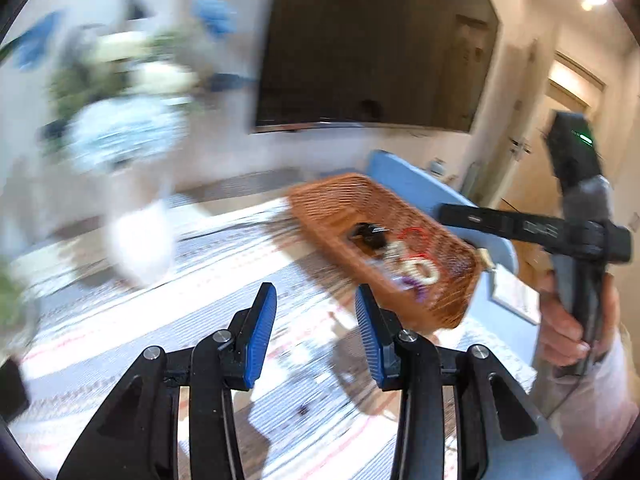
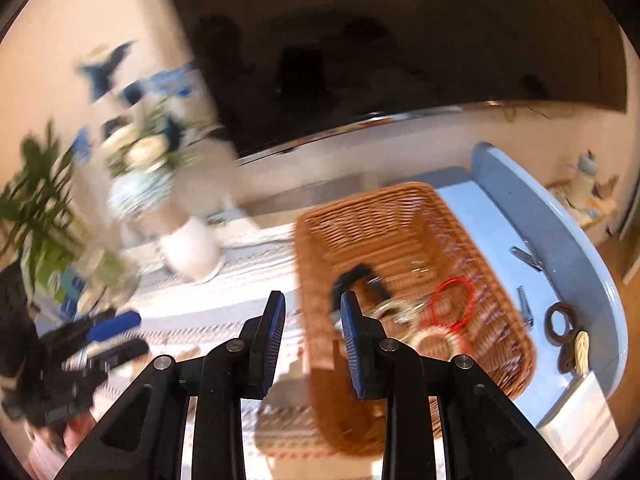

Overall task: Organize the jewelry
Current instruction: 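Move both grippers back to the dark stud earring and second clear bracelet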

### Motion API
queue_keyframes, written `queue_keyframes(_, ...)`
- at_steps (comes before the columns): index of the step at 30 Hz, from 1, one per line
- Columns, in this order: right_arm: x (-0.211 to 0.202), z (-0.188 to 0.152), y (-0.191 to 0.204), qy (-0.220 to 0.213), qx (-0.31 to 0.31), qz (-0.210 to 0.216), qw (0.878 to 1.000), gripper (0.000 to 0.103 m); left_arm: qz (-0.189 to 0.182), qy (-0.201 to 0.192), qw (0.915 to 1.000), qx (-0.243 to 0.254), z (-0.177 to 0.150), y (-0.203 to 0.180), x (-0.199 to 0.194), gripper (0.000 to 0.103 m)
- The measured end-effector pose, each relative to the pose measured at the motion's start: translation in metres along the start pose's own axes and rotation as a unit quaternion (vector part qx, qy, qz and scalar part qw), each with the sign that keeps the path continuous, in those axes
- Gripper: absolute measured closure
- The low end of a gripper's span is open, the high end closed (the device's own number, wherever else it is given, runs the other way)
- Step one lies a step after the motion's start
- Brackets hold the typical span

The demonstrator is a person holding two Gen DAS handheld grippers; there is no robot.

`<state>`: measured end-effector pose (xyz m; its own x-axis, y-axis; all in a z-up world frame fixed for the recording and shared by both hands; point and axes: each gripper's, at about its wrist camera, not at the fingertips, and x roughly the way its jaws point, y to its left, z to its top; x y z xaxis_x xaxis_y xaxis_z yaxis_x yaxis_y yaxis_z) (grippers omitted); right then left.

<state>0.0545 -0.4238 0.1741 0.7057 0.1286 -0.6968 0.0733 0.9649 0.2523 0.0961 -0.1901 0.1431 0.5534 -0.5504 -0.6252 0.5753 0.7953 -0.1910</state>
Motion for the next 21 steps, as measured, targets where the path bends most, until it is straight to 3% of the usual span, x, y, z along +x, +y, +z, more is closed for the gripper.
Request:
queue_keyframes(5, 0.003, -0.038, 0.052, 0.009, -0.048, 0.025, 0.999, 0.074, 0.062, -0.003, 0.9942, -0.088, -0.046, 0.057, -0.027, 0.062)
queue_keyframes(9, 0.02, -0.087, 0.086, 0.004, -0.106, 0.007, 0.994, 0.074, 0.091, 0.037, 0.9845, -0.145, -0.1, 0.089, -0.016, 0.062)
queue_keyframes(13, 0.05, -0.122, 0.09, 0.021, -0.132, -0.003, 0.991, 0.073, 0.091, 0.06, 0.9795, -0.17, -0.13, 0.102, -0.005, 0.062)
queue_keyframes(17, 0.073, -0.131, 0.076, 0.042, -0.124, -0.025, 0.991, 0.073, 0.077, 0.079, 0.9756, -0.19, -0.147, 0.109, 0.007, 0.061)
queue_keyframes(18, 0.076, -0.13, 0.071, 0.05, -0.114, -0.024, 0.992, 0.073, 0.079, 0.06, 0.9769, -0.189, -0.151, 0.11, 0.006, 0.061)
queue_keyframes(21, 0.075, -0.127, 0.061, 0.045, -0.095, -0.009, 0.994, 0.073, 0.088, 0.063, 0.9778, -0.179, -0.149, 0.105, 0.008, 0.061)
